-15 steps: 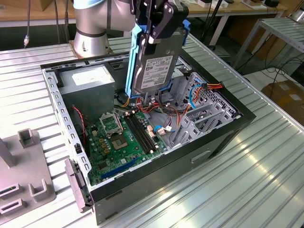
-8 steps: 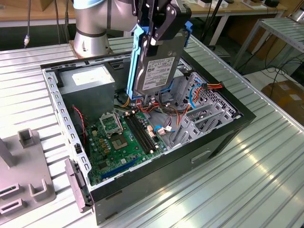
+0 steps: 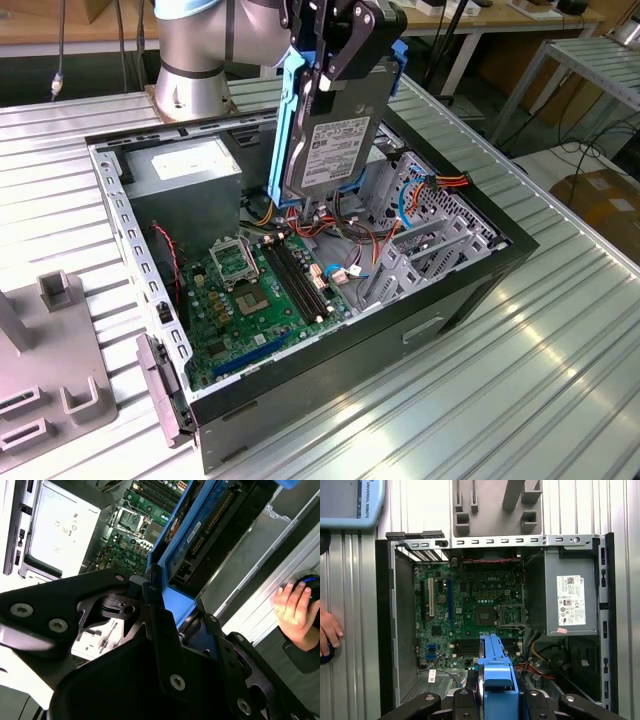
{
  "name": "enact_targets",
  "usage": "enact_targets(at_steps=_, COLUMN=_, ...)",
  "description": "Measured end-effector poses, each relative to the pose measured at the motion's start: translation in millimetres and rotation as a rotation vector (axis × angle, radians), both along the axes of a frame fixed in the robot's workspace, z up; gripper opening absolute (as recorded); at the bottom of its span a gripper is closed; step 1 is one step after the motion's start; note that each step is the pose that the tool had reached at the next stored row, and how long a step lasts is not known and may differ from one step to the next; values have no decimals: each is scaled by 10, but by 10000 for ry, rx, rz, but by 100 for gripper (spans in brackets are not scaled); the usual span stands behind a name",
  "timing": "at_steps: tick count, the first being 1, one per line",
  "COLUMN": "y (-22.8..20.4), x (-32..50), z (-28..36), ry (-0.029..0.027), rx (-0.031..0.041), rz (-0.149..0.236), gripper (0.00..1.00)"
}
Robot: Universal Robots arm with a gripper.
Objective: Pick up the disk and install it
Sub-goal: 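Insert the disk into the insertion slot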
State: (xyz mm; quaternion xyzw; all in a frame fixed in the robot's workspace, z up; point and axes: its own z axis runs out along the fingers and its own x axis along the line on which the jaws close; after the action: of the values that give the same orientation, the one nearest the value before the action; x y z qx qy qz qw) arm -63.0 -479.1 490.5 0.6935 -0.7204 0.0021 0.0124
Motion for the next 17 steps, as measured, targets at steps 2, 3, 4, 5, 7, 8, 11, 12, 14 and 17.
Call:
enact_targets(at_steps=2, y=0, x=0, z=1, ry=1, rx=-1, rz=0, gripper=37)
enact_targets(at_steps=3, y=0, x=3, z=1, ry=1, rx=-2, rz=1, gripper=37)
enact_targets(at_steps=4, y=-1, x=12, z=1, ry=1, rx=-2, rz=2, gripper=37)
enact_targets(at_steps=5, y=-1, x=35, z=2, ry=1, rx=-2, rz=0, gripper=37)
enact_targets(at_steps=7, y=-1, x=95, z=1, ry=1, rx=-2, rz=1, gripper=37)
enact_targets(at_steps=8, y=-1, x=122, z=1, ry=1, rx=-2, rz=0, gripper=37)
enact_targets(at_steps=11, y=-1, x=180, z=1, ry=1, rx=-2, rz=0, gripper=37)
enact_targets(at_steps=12, y=-1, x=197, z=1, ry=1, rx=-2, rz=0, gripper=37)
enact_targets(at_steps=14, y=-1, x=225, z=1, ry=0, rx=-1, rz=0, gripper=37)
enact_targets(at_steps=17, y=-6, x=252, z=1, ry=1, rx=-2, rz=0, gripper=37)
